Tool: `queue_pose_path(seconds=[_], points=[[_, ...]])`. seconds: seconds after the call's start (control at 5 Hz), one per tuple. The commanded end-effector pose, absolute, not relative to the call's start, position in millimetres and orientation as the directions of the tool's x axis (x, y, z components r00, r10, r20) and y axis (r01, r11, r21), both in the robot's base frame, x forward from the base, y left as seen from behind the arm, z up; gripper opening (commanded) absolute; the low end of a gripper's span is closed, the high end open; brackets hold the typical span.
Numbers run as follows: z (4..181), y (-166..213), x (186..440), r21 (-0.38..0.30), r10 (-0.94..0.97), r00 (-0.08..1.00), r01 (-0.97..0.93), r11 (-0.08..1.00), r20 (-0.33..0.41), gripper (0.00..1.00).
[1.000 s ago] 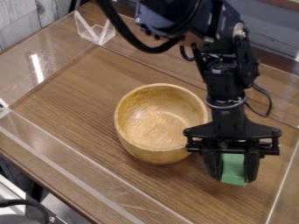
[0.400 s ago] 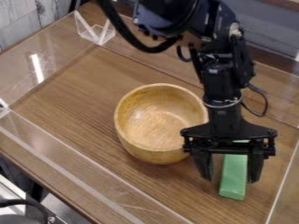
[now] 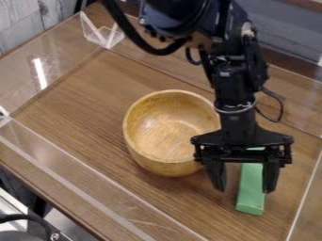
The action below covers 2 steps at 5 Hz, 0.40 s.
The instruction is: Remove the green block from inside the brown bowl and put it on the table
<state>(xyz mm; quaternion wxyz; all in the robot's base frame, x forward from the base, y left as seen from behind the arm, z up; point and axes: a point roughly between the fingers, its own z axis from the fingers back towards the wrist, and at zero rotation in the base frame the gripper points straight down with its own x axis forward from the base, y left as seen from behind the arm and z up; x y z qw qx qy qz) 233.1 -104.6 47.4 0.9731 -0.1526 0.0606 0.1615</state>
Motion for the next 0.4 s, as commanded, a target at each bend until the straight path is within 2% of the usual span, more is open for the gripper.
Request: queue_pose_path(seconds=[0.0,0.2], points=[[54.8,-102.5,238.0,-0.300,0.304,0.943,-0.332,0.894,-0.138,1.00],[53.2,-100.4,238.9,-0.302,0.309,0.942,-0.336,0.892,-0.134,1.00]])
